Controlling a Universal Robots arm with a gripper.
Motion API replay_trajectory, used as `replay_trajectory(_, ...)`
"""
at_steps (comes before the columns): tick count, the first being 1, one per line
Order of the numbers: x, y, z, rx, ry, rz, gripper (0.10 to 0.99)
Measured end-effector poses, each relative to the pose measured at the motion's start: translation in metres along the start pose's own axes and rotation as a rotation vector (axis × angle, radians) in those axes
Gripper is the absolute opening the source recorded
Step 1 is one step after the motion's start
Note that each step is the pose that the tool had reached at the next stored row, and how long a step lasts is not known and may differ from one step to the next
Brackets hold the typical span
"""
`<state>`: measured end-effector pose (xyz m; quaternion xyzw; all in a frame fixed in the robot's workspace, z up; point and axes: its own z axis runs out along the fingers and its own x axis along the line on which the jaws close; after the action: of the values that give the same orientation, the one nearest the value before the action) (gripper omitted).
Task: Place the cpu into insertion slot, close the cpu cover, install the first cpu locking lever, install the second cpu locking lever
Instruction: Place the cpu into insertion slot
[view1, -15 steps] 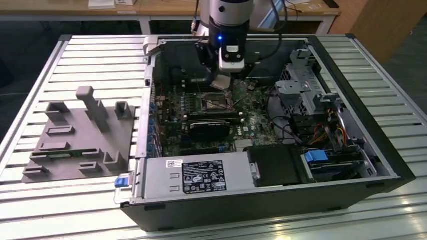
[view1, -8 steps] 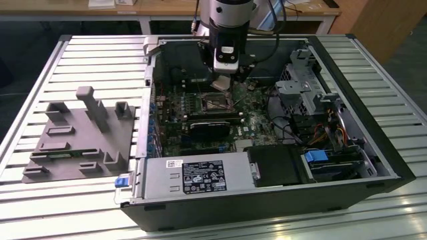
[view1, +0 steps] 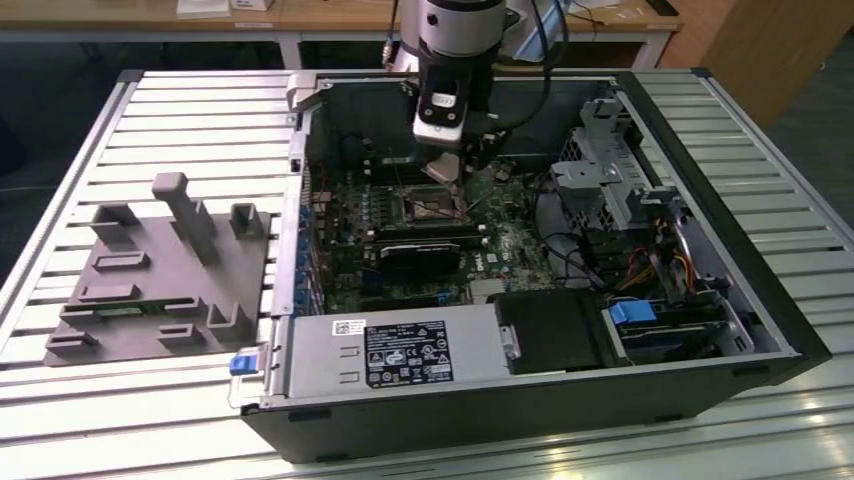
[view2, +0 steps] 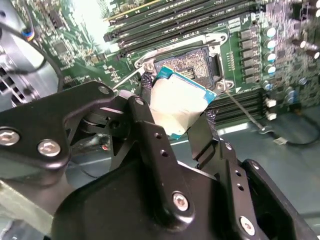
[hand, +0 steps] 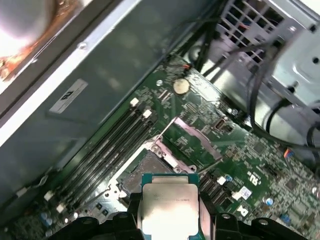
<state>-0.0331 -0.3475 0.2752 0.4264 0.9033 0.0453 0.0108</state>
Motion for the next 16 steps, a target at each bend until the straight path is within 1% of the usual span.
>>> replay_trajectory(16,-0.0001,-0.0004,0.0041,-0.006,-0.0265,0.289,0.537)
